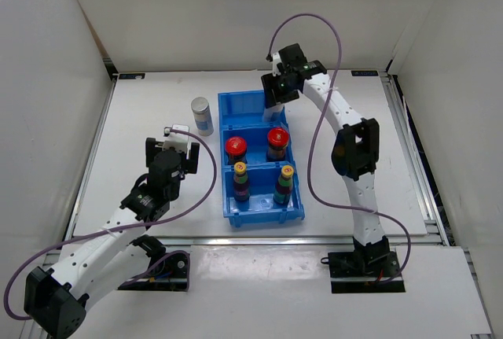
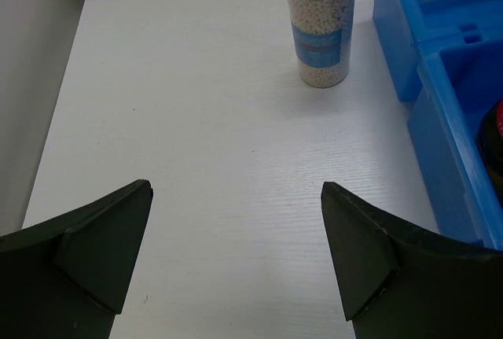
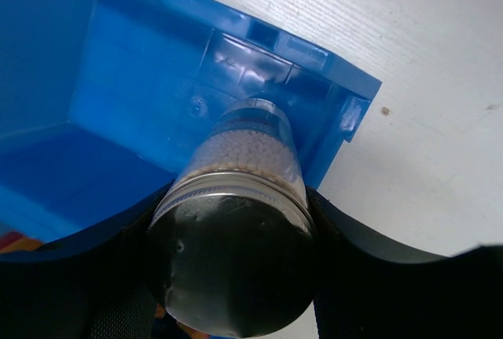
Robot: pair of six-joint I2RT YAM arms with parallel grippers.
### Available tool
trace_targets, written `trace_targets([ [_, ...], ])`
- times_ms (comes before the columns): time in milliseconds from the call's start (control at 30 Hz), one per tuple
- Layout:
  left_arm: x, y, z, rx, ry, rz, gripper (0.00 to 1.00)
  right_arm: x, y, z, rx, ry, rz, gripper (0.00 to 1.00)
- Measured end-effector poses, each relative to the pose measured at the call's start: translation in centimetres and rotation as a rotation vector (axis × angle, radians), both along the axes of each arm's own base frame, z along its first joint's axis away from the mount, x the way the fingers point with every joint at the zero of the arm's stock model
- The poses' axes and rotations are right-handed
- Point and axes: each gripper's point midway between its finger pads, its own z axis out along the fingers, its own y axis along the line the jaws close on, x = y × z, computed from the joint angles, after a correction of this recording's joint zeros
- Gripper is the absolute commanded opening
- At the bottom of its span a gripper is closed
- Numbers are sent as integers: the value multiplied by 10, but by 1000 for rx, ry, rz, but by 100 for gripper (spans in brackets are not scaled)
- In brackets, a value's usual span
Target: Organize the condiment bottles
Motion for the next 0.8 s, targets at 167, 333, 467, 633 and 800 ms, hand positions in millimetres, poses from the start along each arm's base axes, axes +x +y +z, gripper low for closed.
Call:
trace_targets([
  [167, 1, 0, 1, -2, -5, 0, 99, -2, -1, -20, -20, 43, -1, 46],
  [333, 0, 0, 2, -3, -9, -1, 99, -2, 0, -19, -15, 43, 2, 91],
  [467, 0, 0, 4, -7, -14, -1, 99, 3, 3, -1, 5, 11, -6, 100],
  [633, -1, 1, 8, -21, -27, 0, 99, 1, -3, 47, 44, -64, -38, 100],
  [800, 3, -4, 12, -83, -19, 2, 99, -28, -37, 133, 94, -200, -106, 100],
])
